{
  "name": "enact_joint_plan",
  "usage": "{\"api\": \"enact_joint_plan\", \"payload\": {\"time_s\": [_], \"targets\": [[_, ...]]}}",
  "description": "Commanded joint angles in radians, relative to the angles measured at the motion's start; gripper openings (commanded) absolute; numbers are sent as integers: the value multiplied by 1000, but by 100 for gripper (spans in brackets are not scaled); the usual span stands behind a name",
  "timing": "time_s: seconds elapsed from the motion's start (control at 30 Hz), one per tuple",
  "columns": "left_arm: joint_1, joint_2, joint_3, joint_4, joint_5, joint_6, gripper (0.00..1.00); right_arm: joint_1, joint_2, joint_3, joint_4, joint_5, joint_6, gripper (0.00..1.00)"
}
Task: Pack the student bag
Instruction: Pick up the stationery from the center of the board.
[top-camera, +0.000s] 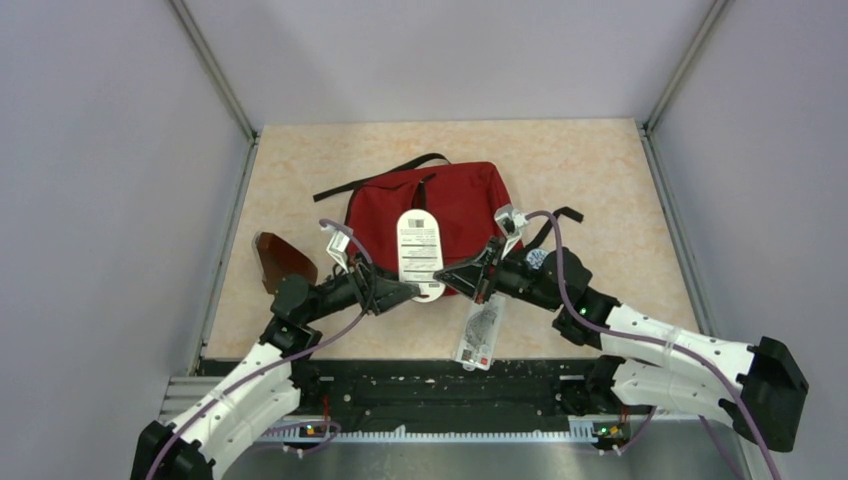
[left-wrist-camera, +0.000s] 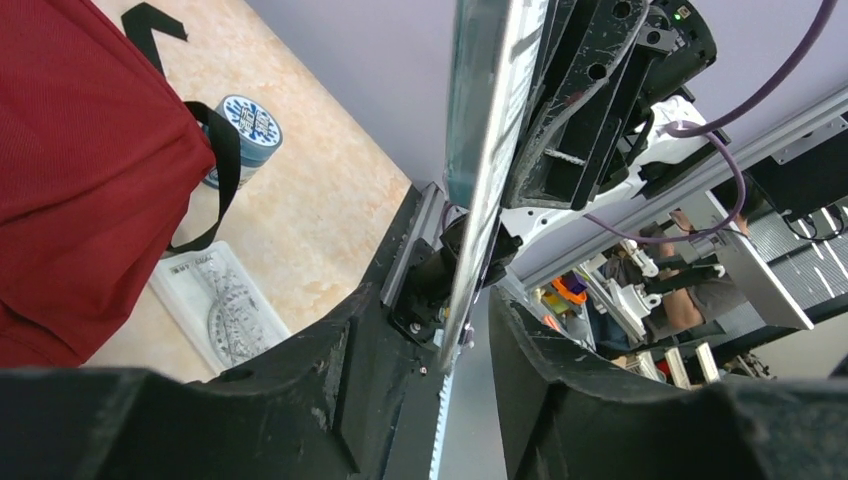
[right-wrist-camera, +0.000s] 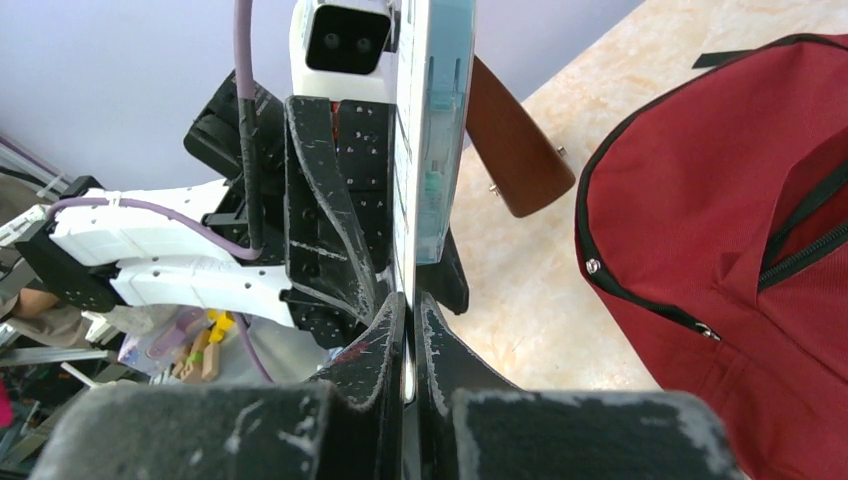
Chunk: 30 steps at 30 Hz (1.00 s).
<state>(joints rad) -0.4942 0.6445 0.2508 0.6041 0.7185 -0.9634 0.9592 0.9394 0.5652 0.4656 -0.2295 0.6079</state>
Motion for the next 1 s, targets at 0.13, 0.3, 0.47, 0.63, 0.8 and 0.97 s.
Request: {"api": "enact_joint_plan", "payload": {"time_s": [0.13, 0.3, 0.47, 0.63, 0.8, 0.97], "targets": [[-7, -36, -4, 66, -2, -5, 48, 3, 37, 72, 56, -14, -30, 0], [-7, -23, -6, 103, -11, -23, 43, 3, 53, 80, 43, -31, -31, 0], [-7, -16, -18, 113, -22, -17, 6, 3, 61, 81, 19, -20, -45, 0], [-7, -55, -10, -25, -174, 58, 0, 3, 53, 144, -178, 139, -94, 60], [7, -48, 164, -474, -471, 261, 0, -34, 103, 293, -494, 442, -168, 80], [45, 78, 298, -600, -601, 301, 0, -117, 259, 428, -600, 529, -201, 78]]}}
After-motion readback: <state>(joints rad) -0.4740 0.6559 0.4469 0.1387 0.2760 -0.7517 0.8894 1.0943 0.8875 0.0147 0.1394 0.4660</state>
